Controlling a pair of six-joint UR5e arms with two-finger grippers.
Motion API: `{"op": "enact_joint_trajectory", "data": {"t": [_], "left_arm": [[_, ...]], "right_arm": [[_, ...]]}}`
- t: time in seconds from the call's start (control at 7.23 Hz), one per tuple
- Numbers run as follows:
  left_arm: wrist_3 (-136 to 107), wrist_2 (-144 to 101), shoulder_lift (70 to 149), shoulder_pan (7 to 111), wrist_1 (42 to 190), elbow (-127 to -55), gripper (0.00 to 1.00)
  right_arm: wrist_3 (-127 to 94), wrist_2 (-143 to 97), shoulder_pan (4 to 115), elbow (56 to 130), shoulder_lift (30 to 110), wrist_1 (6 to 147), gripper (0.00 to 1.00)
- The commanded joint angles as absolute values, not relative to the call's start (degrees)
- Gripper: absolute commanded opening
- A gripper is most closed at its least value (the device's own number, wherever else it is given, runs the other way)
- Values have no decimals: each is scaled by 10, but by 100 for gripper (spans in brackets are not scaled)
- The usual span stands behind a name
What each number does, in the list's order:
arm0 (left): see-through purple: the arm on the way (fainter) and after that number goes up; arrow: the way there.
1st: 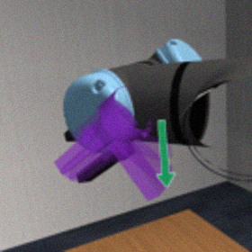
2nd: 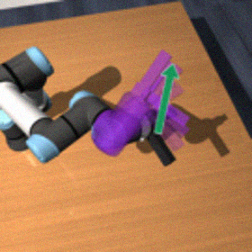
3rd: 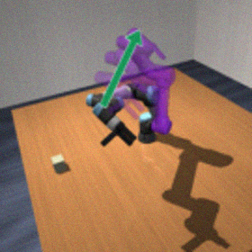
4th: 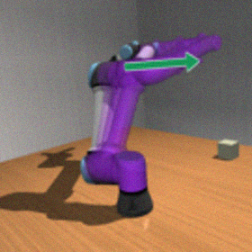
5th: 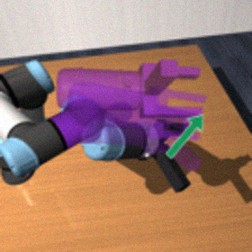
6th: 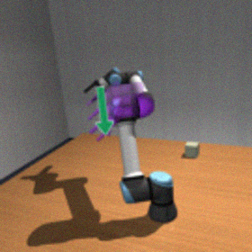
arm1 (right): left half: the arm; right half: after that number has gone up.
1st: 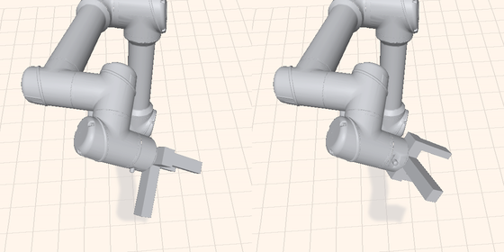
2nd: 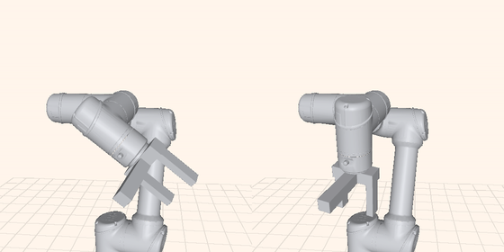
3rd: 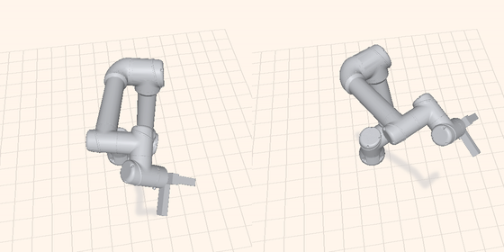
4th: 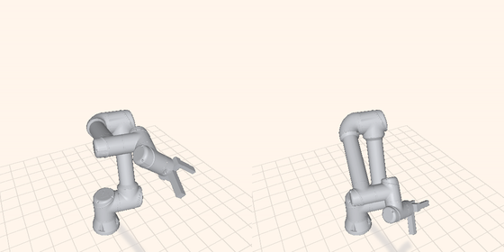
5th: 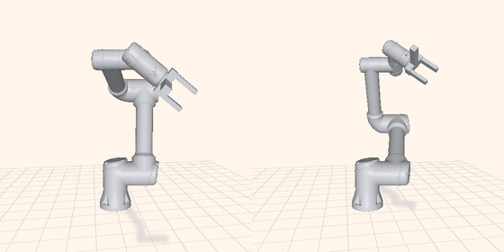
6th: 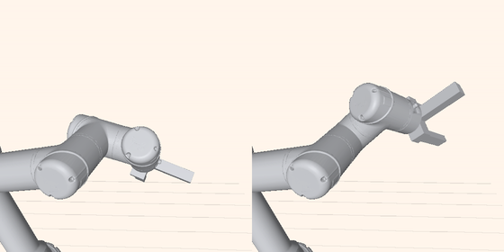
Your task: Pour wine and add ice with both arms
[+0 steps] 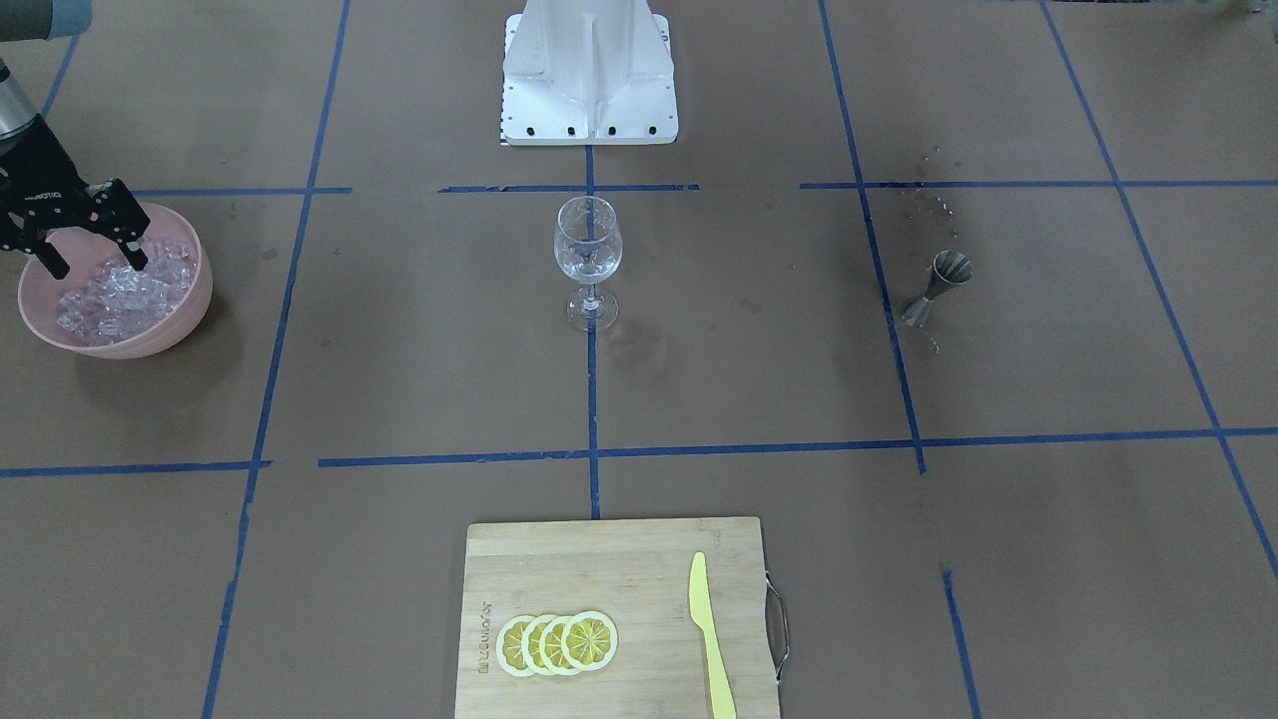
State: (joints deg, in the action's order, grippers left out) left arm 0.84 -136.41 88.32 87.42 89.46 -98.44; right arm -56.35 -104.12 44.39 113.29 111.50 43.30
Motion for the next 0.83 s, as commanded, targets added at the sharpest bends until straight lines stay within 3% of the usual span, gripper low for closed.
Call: {"op": "enact_joint_trajectory", "data": {"t": [0.0,0.69], "left_arm": [[9,-1364,883,874,895,-983,100],[10,-1364,883,874,896,-982,100]], "right_arm": [[-565,-1031,423,1132,1127,432,86],[-547,-1009,411,1129,1127,432,78]]}}
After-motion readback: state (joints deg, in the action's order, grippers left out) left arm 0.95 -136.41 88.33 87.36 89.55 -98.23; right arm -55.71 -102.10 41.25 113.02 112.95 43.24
